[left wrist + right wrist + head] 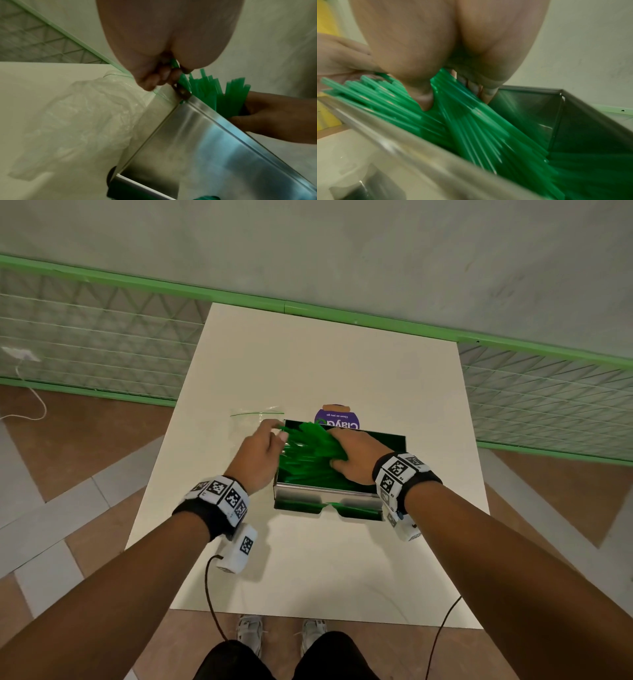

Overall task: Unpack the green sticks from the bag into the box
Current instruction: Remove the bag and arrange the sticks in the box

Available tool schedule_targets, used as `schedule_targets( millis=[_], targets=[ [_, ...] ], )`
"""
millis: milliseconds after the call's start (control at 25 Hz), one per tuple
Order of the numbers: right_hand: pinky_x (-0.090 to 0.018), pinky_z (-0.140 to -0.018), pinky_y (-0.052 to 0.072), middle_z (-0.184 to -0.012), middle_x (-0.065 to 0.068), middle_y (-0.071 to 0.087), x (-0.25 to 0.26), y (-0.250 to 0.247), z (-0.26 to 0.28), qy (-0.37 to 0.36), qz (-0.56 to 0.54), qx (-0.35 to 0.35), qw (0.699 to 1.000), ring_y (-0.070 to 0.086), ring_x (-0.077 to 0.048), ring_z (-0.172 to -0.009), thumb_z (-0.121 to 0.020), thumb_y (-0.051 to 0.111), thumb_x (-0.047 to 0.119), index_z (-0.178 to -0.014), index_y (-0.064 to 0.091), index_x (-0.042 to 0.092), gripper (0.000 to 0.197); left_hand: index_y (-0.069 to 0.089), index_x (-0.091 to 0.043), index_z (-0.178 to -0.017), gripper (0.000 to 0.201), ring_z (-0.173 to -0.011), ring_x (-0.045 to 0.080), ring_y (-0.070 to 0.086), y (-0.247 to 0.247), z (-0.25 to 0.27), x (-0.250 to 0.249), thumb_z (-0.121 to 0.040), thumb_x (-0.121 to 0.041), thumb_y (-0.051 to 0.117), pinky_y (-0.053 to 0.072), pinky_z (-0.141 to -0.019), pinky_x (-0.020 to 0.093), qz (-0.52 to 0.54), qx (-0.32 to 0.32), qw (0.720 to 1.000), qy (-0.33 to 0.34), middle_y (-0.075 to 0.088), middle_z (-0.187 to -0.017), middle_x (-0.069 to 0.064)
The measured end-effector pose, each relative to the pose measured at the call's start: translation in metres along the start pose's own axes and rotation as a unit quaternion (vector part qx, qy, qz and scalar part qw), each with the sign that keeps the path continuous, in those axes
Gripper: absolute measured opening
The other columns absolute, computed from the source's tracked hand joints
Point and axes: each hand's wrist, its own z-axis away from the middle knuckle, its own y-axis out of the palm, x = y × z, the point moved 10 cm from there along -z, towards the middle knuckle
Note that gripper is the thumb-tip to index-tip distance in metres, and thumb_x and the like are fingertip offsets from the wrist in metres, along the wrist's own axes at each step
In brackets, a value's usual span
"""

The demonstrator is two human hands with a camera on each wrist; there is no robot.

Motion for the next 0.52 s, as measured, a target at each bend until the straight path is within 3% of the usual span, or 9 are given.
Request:
schedule_targets(
  millis=[80, 160, 240, 320, 360, 440, 520],
  targets=[
    [-0.036, -0.099, 0.047, -0.131, -0.007, 0.055, 0.001, 0.007, -0.001, -0.009, 0.016, 0.011, 1.0, 0.057, -0.027, -0.118, -0.092, 0.066, 0.018, -0.142, 0.047, 0.017, 0.054, 0.041, -0.017, -0.14, 0.048, -0.103, 0.027, 0.06, 0.009, 0.0, -0.001, -0.105, -0.047, 0.03, 0.046, -0.094, 0.041, -0.024, 0.003, 0.999, -0.034, 0.063, -0.11, 0.012],
    [-0.034, -0.104, 0.045, -0.139, -0.006, 0.048, 0.005, 0.011, -0.001, -0.025, 0.005, 0.009, 1.0, 0.053, -0.025, -0.124, -0.089, 0.067, 0.011, -0.144, 0.048, 0.017, 0.059, 0.028, -0.018, -0.153, 0.059, -0.136, 0.031, 0.038, 0.017, -0.002, 0.0, -0.105, -0.051, 0.024, 0.029, -0.114, 0.046, -0.061, 0.012, 0.995, -0.072, 0.043, -0.142, 0.015],
    [-0.029, -0.11, 0.038, -0.151, -0.004, 0.043, 0.01, 0.01, 0.0, -0.04, -0.022, 0.001, 0.999, 0.048, -0.024, -0.133, -0.087, 0.068, 0.005, -0.147, 0.047, 0.017, 0.065, 0.021, -0.021, -0.157, 0.057, -0.145, 0.031, 0.024, 0.021, -0.005, 0.003, -0.106, -0.047, 0.024, 0.019, -0.119, 0.047, -0.043, 0.006, 0.994, -0.102, 0.029, -0.153, 0.013],
    [-0.03, -0.109, 0.041, -0.149, -0.005, 0.049, 0.008, 0.014, 0.001, -0.032, -0.048, 0.017, 0.998, 0.052, -0.025, -0.131, -0.086, 0.07, 0.007, -0.153, 0.038, 0.022, 0.075, 0.032, -0.025, -0.155, 0.051, -0.145, 0.028, 0.027, 0.017, -0.009, 0.007, -0.106, -0.041, 0.029, 0.021, -0.121, 0.045, 0.044, -0.028, 0.993, -0.11, 0.032, -0.151, 0.011],
    [-0.034, -0.107, 0.045, -0.146, -0.006, 0.052, 0.005, 0.018, 0.0, -0.018, -0.057, 0.03, 0.998, 0.055, -0.026, -0.127, -0.086, 0.071, 0.01, -0.156, 0.03, 0.025, 0.082, 0.044, -0.025, -0.148, 0.045, -0.14, 0.028, 0.037, 0.011, -0.011, 0.009, -0.105, -0.037, 0.035, 0.03, -0.118, 0.043, 0.081, -0.058, 0.99, -0.101, 0.04, -0.144, 0.011],
    [-0.04, -0.107, 0.046, -0.146, -0.01, 0.048, -0.002, 0.022, -0.002, 0.012, -0.046, 0.048, 0.998, 0.053, -0.028, -0.128, -0.084, 0.073, 0.018, -0.159, 0.023, 0.021, 0.09, 0.064, -0.021, -0.125, 0.029, -0.115, 0.025, 0.058, -0.004, -0.013, 0.011, -0.102, -0.027, 0.047, 0.047, -0.102, 0.036, 0.098, -0.112, 0.986, -0.071, 0.057, -0.123, 0.01],
    [-0.04, -0.107, 0.045, -0.142, -0.012, 0.044, -0.002, 0.024, -0.007, 0.018, -0.013, 0.057, 0.998, 0.049, -0.028, -0.128, -0.084, 0.073, 0.022, -0.155, 0.033, 0.018, 0.082, 0.069, -0.018, -0.106, 0.016, -0.098, 0.021, 0.063, -0.014, -0.012, 0.007, -0.098, -0.017, 0.055, 0.051, -0.089, 0.031, 0.088, -0.141, 0.985, -0.037, 0.067, -0.108, 0.007]
  ],
)
